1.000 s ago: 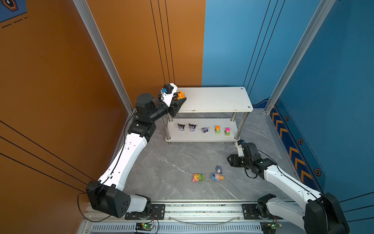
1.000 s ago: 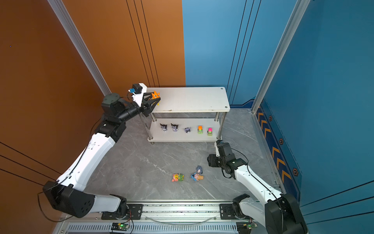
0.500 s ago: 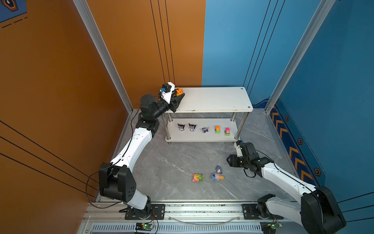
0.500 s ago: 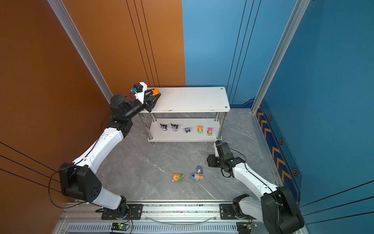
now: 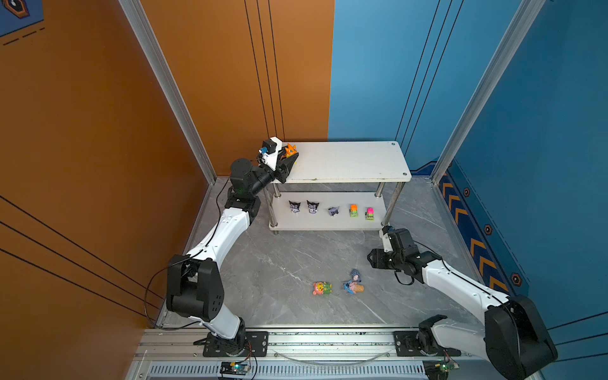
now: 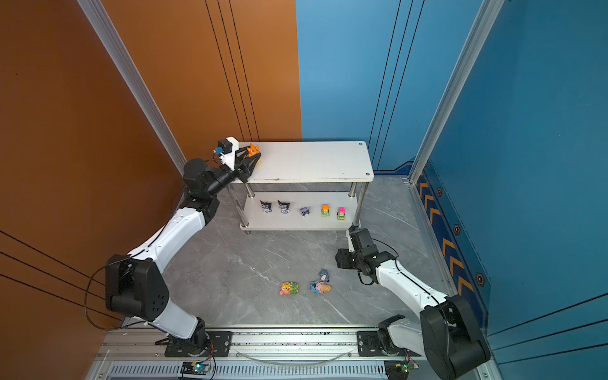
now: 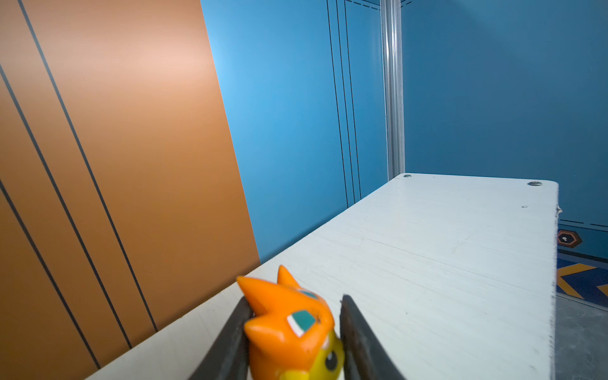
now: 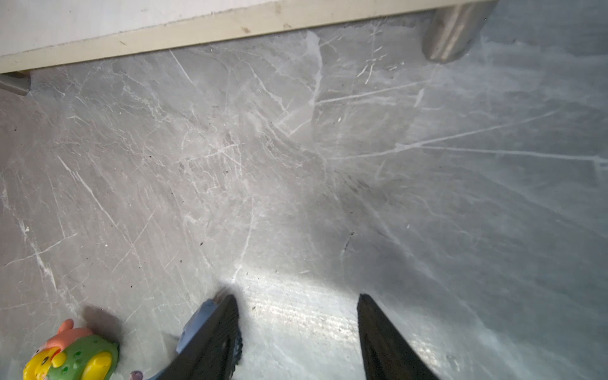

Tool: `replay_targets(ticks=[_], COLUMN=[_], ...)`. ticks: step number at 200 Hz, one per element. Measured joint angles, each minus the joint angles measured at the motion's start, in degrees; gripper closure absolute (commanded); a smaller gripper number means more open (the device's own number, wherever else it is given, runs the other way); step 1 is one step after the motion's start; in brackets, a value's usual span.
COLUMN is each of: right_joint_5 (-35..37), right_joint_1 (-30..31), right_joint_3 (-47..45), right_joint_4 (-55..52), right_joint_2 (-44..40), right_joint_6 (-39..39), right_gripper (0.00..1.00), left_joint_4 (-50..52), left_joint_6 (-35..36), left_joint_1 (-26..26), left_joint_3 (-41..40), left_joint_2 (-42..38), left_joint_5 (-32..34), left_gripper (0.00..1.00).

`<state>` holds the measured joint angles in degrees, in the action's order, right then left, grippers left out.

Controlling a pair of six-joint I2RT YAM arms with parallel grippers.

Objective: Organize plastic toys on shelves
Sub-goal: Place the plastic toy on the shelf.

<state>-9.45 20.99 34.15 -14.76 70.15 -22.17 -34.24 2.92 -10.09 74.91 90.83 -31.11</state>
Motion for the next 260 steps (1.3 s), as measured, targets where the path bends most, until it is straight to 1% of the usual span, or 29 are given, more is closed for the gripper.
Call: replay_targets(ticks=[17,75,86,94,115,118,120,122,129,137,198,260], right_joint_5=[0.0,0.0,0.0,0.0,0.0,0.0,0.0,0.0,0.0,0.0,0.0,0.0], right_joint_1=[0.0,0.0,0.0,0.0,0.0,0.1,0.1,0.1,0.1,0.1,0.4,0.4], right_joint_3=[0.2,0.3,0.3,0.3,0.3,0.3,0.3,0.3,0.3,0.3,0.3,0.3], right_joint_4=[0.1,0.4,0.4,0.4,0.4,0.4,0.4,0.4,0.4,0.4,0.4,0.4], right_joint_2=[0.5,1.1,1.1,1.1,1.1,1.1,1.1,1.1,1.1,1.1,1.1,1.0], right_joint_6=[0.0,0.0,-0.2,-0.2,-0.2,-0.2,-0.2,-0.2,-0.2,-0.2,-0.4,-0.4], right_gripper=[0.4,0.4,0.4,0.4,0.41,0.4,0.4,0.4,0.4,0.4,0.4,0.4], left_joint_4=[0.0,0.8,0.9,0.8,0.9,1.0,1.0,0.9,1.1,1.5,4.3,9.7], left_joint_6=[0.0,0.0,0.0,0.0,-0.5,-0.6,-0.3,-0.6,-0.7,-1.1,-1.0,0.7], left_joint_1=[0.0,0.0,0.0,0.1,0.1,0.1,0.1,0.1,0.1,0.1,0.0,-1.3], left_joint_3=[0.0,0.0,0.0,0.0,0.0,0.0,0.0,0.0,0.1,0.2,0.6,-0.2], left_joint_2=[0.0,0.0,0.0,0.0,0.0,0.0,0.0,0.0,0.0,0.0,-1.0,-9.8], left_joint_5=[0.0,0.0,0.0,0.0,0.0,0.1,0.0,0.1,0.1,0.2,0.2,0.2], left_gripper=[0.55,0.51,0.47,0.42,0.21,0.16,0.15,0.11,0.0,0.02,0.02,0.02])
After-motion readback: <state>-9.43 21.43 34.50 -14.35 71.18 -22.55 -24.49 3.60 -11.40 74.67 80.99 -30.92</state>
